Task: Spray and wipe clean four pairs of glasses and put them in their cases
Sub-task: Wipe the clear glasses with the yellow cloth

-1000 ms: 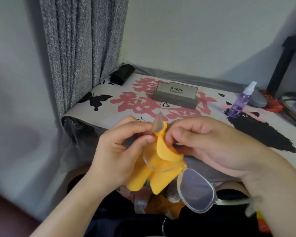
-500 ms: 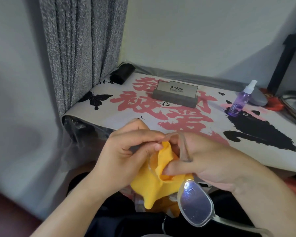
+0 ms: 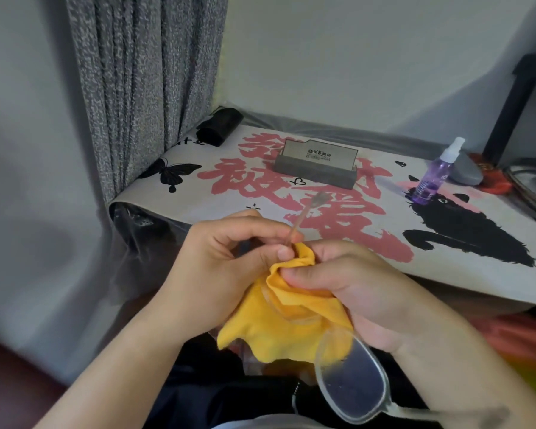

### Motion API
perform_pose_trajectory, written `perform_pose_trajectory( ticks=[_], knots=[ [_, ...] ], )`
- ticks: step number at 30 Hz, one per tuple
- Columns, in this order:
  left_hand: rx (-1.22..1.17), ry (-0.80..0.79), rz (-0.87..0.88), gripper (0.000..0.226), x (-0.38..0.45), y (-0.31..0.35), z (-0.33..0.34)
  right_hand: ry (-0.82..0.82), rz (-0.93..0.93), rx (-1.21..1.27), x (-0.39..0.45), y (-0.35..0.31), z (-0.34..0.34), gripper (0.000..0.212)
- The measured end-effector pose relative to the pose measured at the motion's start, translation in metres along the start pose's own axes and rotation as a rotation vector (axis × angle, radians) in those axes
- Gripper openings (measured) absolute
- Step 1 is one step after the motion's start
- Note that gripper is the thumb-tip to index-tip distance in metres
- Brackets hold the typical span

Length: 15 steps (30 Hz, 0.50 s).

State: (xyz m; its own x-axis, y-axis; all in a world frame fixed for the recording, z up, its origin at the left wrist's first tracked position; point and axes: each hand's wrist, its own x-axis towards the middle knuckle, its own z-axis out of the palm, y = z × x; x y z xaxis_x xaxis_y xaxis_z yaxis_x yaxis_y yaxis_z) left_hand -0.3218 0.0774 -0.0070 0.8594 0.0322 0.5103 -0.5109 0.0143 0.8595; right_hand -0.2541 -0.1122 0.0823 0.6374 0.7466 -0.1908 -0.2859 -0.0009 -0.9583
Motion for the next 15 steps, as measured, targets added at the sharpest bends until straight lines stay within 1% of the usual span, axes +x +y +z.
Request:
perform_pose_trajectory(
  ticks=[1,2,3,6,7,9,11,14,15],
  knots=[
    [-0.002,-0.022,-0.001,0.015,0.0,0.001,-0.002,-0.023,0.043,-0.018,-0.005,0.028,0.019,0.008],
    [0.0,-0.043,-0.002,0.015,0.0,0.002,-0.004,-0.038,0.095,-0.049,-0.009,0.039,0.029,0.005],
    [0.007,-0.057,-0.005,0.016,0.0,0.003,-0.005,-0.063,0.065,-0.071,-0.006,0.047,0.028,0.007],
    [0.048,-0.074,-0.026,0.015,0.0,0.006,-0.005,-0.105,0.106,-0.08,-0.004,0.052,0.021,0.02],
    [0.052,-0.077,-0.035,0.015,-0.001,0.007,-0.003,-0.083,0.12,-0.118,-0.003,0.052,0.021,0.022],
    [0.03,-0.067,-0.053,0.014,-0.001,0.007,0.003,-0.074,0.079,-0.176,-0.003,0.057,0.028,0.022],
    [-0.017,-0.045,-0.074,0.015,-0.001,0.006,0.007,-0.033,0.086,-0.123,-0.003,0.057,0.03,0.021],
    [-0.146,-0.027,-0.159,0.016,-0.001,0.006,0.009,0.059,0.098,-0.019,-0.007,0.059,0.032,0.005],
    [-0.179,-0.022,-0.191,0.016,-0.001,0.005,0.008,0.084,0.099,-0.015,-0.008,0.061,0.032,0.009]
  ],
)
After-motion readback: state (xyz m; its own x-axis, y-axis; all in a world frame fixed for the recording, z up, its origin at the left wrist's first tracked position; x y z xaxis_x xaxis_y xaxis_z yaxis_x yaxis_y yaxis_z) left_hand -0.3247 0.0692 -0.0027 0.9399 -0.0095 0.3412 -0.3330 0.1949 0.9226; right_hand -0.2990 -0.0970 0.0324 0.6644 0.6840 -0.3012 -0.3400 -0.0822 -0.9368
